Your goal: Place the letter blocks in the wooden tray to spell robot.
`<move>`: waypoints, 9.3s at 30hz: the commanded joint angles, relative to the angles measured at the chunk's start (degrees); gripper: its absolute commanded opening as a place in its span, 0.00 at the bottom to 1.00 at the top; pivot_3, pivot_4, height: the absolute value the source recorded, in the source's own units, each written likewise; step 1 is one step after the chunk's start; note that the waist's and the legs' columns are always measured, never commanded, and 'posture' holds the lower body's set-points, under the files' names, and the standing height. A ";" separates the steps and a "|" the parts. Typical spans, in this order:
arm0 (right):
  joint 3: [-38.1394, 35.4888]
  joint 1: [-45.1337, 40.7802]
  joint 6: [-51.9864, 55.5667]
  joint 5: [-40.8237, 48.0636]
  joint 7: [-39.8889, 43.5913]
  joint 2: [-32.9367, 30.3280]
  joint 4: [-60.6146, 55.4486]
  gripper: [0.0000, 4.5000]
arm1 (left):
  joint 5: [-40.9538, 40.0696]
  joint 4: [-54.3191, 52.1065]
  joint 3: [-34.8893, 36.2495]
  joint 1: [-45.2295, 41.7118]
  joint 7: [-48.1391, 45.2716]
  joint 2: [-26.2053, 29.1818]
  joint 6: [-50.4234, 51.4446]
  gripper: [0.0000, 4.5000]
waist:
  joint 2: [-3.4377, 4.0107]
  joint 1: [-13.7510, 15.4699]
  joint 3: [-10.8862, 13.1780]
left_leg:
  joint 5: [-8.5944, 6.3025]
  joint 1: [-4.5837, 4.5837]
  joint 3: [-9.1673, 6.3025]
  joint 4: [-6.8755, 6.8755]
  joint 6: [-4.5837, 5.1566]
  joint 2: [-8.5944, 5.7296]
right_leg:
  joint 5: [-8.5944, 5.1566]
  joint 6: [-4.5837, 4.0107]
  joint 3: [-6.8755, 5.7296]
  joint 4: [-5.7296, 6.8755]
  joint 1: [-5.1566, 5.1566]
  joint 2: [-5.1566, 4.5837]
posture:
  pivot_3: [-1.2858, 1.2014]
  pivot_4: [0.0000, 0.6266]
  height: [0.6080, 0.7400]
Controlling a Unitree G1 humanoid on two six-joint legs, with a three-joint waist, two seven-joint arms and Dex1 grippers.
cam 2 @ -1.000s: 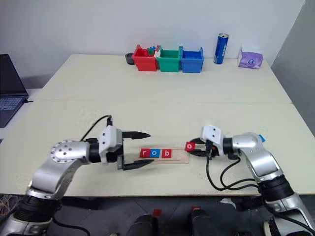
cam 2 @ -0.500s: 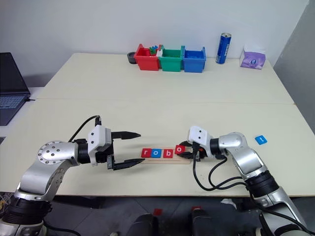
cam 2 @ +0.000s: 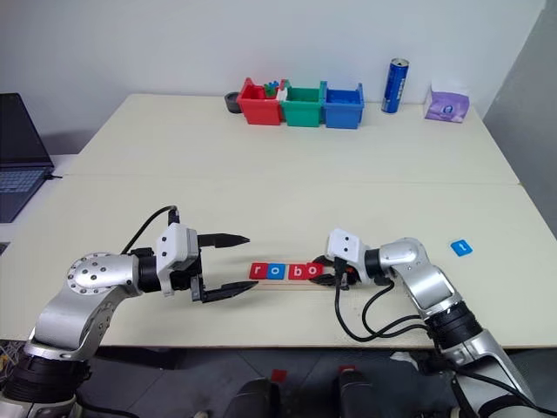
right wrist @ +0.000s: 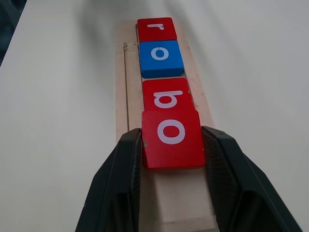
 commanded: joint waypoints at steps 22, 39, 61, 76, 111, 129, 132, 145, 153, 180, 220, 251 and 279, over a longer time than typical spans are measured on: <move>-1.30 -2.75 1.56 1.35 1.13 0.70 -0.28 0.99 | -0.52 -1.72 1.13 -0.37 -0.02 0.37 -0.15 1.00 | 0.00 0.00 0.00 | 0.00 0.00 0.01 0.00 0.00 0.00 | 0.00 0.00 0.00 0.00 0.00 0.00 | 0.52 0.24 1.00; -30.94 11.73 22.08 4.10 -27.00 -4.30 -17.47 0.99 | 0.29 -4.51 -5.81 -4.31 6.23 -9.56 3.28 1.00 | 0.03 0.46 0.01 | 0.00 -0.20 -0.14 0.05 -0.01 -0.06 | 0.01 0.00 0.02 -0.01 0.00 -0.20 | 0.52 0.24 1.00; -41.69 17.71 24.62 1.84 -49.25 0.86 -11.12 0.99 | 4.20 4.15 -13.82 -15.51 7.84 -21.33 3.59 1.00 | 0.14 -0.10 -0.03 | 0.01 -0.06 0.10 0.01 -0.01 -0.11 | 0.00 0.16 0.17 0.02 -0.01 0.04 | 0.52 0.24 1.00; -43.24 16.00 25.71 5.75 -48.68 0.26 -5.78 0.78 | 3.67 3.75 -14.56 -16.35 5.94 -21.89 5.36 1.00 | 0.15 -0.09 -0.04 | 0.01 -0.05 0.11 0.01 0.00 -0.11 | -0.01 0.17 0.18 0.01 0.00 0.05 | 0.52 0.24 1.00; -25.58 18.54 74.02 11.64 -56.94 20.62 -48.07 0.32 | -0.99 -6.36 -7.25 -3.03 1.82 -7.09 7.63 1.00 | 0.18 -0.14 -0.06 | 0.01 -0.17 -0.11 -0.03 -0.01 -0.02 | -0.09 0.18 0.07 -0.05 -0.07 0.03 | 0.52 0.24 1.00; -25.65 14.64 71.63 13.47 -51.00 13.11 -49.54 0.99 | -0.41 -3.94 -7.45 -4.75 1.31 -7.86 6.39 1.00 | 0.19 -0.16 -0.03 | 0.01 -0.19 -0.08 -0.02 -0.01 -0.05 | -0.09 0.17 0.03 -0.06 -0.09 0.03 | 0.52 0.24 1.00; -24.36 8.78 63.54 15.33 -41.23 -0.48 -45.02 0.99 | -0.39 -3.67 -7.22 -4.74 1.10 -7.65 6.15 1.00 | 0.24 -0.18 0.06 | 0.01 -0.23 0.02 0.02 -0.01 -0.10 | -0.08 0.19 0.05 -0.08 -0.13 0.00 | 0.52 0.24 1.00; -16.52 13.22 7.05 11.31 -6.25 -16.71 -16.76 0.99 | -0.71 -0.67 -8.05 -7.01 -2.49 -7.90 4.24 1.00 | 0.15 -0.08 0.08 | -0.07 -0.40 -0.07 -0.04 0.12 -0.05 | -0.13 0.11 -0.02 -0.20 -0.19 0.03 | 0.52 0.24 1.00; -12.92 9.97 -5.29 8.03 -0.65 -13.37 -2.11 0.99 | 1.15 4.26 -10.23 -11.69 -5.61 -9.19 0.88 1.00 | 0.14 -0.10 0.09 | -0.05 -0.26 0.07 0.08 0.10 -0.07 | -0.06 0.19 0.04 -0.09 -0.15 0.06 | 0.52 0.24 1.00; -11.25 10.26 -11.69 4.63 2.43 -12.09 1.39 0.32 | 1.53 4.25 -11.13 -13.73 -5.88 -10.39 1.43 1.00 | 0.15 0.00 0.09 | -0.05 -0.24 0.04 0.08 0.10 -0.05 | 0.03 0.03 0.04 -0.02 -0.14 0.06 | 0.52 0.24 1.00; -4.32 0.96 -8.75 1.22 4.98 -5.62 1.74 0.32 | -1.26 0.04 -2.32 -5.38 -4.32 -1.72 2.78 1.00 | 0.15 0.06 0.09 | -0.05 -0.24 -0.01 0.10 0.10 -0.03 | 0.09 -0.11 -0.03 0.01 -0.14 0.00 | 0.52 0.24 1.00; -3.93 0.19 -8.74 0.48 6.74 -4.86 2.64 0.49 | -0.27 1.47 -2.61 -6.52 -4.21 -1.71 2.19 1.00 | 0.15 0.07 0.09 | -0.05 -0.23 -0.02 0.10 0.10 -0.03 | 0.10 -0.13 -0.02 0.03 -0.14 0.00 | 0.52 0.24 1.00; -8.99 2.17 -4.68 4.29 7.21 -9.01 0.55 0.13 | -0.40 0.53 -3.26 -6.17 -3.94 -2.13 2.34 1.00 | 0.15 0.07 0.09 | -0.05 -0.22 -0.01 0.10 0.10 -0.03 | 0.10 -0.13 -0.02 0.03 -0.14 0.01 | 0.52 0.24 1.00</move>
